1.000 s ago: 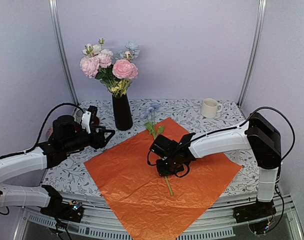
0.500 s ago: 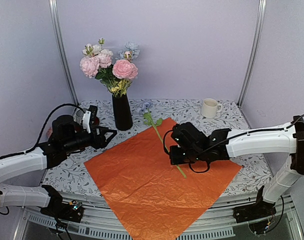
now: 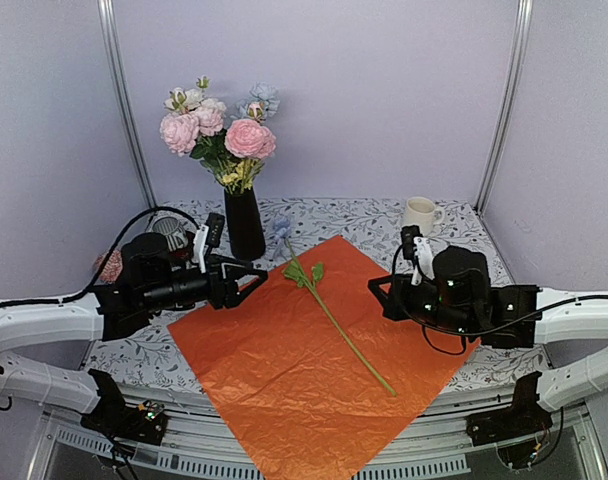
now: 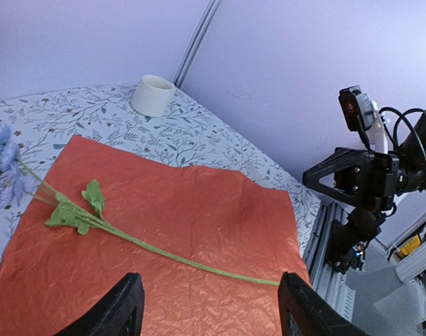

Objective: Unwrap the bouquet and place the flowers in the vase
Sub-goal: Pick up the fake flower from the flattened wrapping paper.

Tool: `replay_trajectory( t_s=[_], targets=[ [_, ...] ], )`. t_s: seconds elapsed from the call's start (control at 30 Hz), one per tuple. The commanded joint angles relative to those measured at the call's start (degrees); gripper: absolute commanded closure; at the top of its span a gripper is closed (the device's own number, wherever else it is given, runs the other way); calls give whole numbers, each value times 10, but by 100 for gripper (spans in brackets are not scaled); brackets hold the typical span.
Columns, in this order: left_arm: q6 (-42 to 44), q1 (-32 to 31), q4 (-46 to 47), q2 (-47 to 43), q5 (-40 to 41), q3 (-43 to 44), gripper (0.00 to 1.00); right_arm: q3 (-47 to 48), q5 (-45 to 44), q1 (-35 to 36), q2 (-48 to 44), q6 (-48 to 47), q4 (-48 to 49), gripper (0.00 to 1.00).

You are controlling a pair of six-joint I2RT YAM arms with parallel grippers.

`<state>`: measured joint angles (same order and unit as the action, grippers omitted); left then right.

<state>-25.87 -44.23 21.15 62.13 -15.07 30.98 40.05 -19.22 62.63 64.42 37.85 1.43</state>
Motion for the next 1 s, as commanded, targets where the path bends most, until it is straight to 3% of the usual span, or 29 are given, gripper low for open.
replay_trajectory(
  t_s=[0.0,0.07,0.17,0.2,0.47,0.97],
  targets=[
    [-36,-14,52,32,-35,35,33,-12,-27,3,-41,-61,62,93],
    [-46,-13,49,44,-37,43,33,3,-42,3,-36,-67,26,90],
    [-46,-14,44,49,-22,44,33,45,-32,3,0,-70,-46,71],
    [-43,-14,42,48,-16,42,33,72,-28,3,17,-67,-81,70],
    [-7,-11,-12,18,44,48,31,203,20,2,155,1,-349,64],
    [18,-6,-43,2,65,49,30,344,175,-1,327,-36,-530,63]
  ],
)
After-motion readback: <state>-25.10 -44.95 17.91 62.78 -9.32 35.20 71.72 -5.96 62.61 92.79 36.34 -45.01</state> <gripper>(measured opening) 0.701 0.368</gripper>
